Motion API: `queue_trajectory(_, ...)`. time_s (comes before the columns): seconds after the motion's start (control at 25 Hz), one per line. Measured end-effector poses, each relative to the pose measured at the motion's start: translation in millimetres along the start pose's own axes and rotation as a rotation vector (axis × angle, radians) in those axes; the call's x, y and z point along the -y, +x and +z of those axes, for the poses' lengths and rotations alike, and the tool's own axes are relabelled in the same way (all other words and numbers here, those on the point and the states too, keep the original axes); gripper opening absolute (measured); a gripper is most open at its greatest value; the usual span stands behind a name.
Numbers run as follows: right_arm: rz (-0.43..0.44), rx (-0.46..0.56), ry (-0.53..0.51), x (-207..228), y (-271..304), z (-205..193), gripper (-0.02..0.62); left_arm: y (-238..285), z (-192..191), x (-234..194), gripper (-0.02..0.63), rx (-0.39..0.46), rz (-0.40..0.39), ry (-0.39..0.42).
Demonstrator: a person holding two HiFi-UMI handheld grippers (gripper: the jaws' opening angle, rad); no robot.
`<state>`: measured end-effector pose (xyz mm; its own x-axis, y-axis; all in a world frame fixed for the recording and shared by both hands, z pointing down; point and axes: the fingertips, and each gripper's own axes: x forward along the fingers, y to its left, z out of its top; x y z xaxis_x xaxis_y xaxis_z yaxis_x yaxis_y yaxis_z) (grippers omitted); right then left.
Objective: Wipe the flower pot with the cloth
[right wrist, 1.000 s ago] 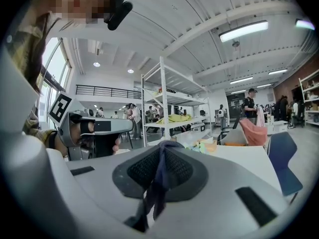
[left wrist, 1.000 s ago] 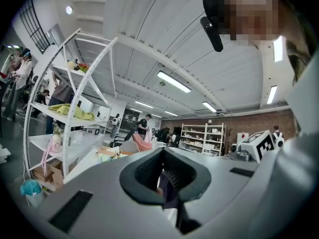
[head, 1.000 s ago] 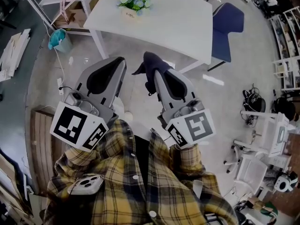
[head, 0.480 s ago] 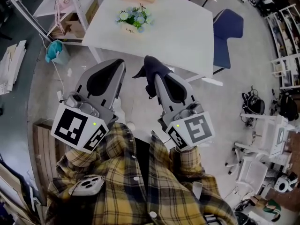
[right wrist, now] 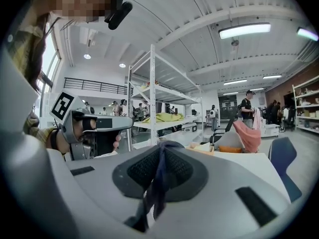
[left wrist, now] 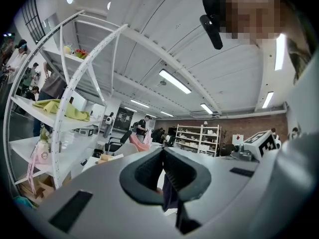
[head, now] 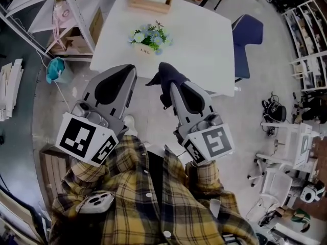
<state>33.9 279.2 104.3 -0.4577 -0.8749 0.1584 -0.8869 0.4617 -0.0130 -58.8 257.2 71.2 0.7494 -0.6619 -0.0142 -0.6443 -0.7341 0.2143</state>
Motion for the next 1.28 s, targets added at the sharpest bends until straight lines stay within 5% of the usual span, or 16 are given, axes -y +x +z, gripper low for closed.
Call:
queue_trajectory(0.64, -0.164, -0.057, 0.048, 34.4, 49.2, -10.6, 0.021, 24.4, -19.0, -67.9, 0.009, -0.093, -0.063, -0.05)
queue_trajectory(1.28, -0.087, -0.065, 0.018, 120.7, 129.4, -1.0, 0.021, 116.8, -10.5, -122.8, 0.009, -0.068, 0.017, -0.032)
